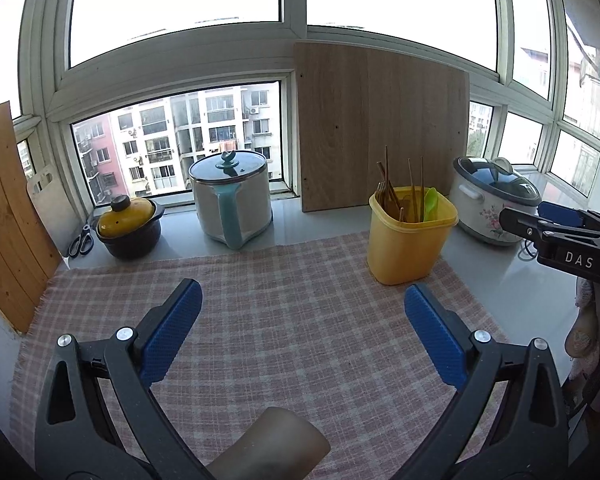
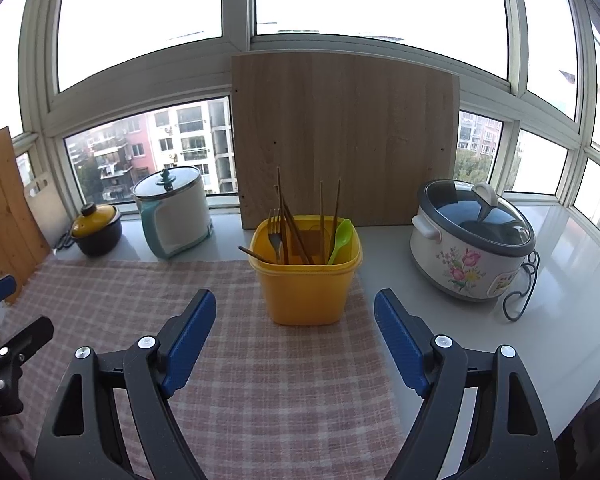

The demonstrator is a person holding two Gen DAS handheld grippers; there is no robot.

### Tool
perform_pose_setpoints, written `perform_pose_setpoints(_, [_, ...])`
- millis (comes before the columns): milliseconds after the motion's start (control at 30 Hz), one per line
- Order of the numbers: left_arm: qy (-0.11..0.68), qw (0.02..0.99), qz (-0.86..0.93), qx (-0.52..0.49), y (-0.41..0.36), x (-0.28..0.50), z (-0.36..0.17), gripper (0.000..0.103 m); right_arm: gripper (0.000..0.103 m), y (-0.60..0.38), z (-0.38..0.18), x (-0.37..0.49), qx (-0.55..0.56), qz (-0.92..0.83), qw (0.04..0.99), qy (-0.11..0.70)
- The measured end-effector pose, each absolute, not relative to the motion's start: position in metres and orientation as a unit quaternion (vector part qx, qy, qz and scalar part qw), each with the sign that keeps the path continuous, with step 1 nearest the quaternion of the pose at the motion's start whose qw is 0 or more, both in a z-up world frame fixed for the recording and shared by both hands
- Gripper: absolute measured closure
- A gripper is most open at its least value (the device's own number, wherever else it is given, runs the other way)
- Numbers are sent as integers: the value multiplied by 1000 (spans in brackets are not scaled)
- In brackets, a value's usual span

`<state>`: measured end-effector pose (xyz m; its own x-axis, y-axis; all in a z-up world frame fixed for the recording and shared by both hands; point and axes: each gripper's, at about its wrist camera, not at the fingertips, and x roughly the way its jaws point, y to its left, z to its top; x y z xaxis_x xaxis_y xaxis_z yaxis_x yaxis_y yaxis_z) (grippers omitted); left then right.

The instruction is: Organize utensils

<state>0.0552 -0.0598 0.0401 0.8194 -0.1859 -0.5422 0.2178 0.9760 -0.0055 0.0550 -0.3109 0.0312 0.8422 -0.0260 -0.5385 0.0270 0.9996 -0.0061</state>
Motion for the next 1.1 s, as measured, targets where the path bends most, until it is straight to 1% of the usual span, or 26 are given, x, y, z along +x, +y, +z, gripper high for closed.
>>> perform_pose_setpoints(1100, [283,953,-106,30,-60,60,38,0,21,-309,26,64,-6,-25,958,285])
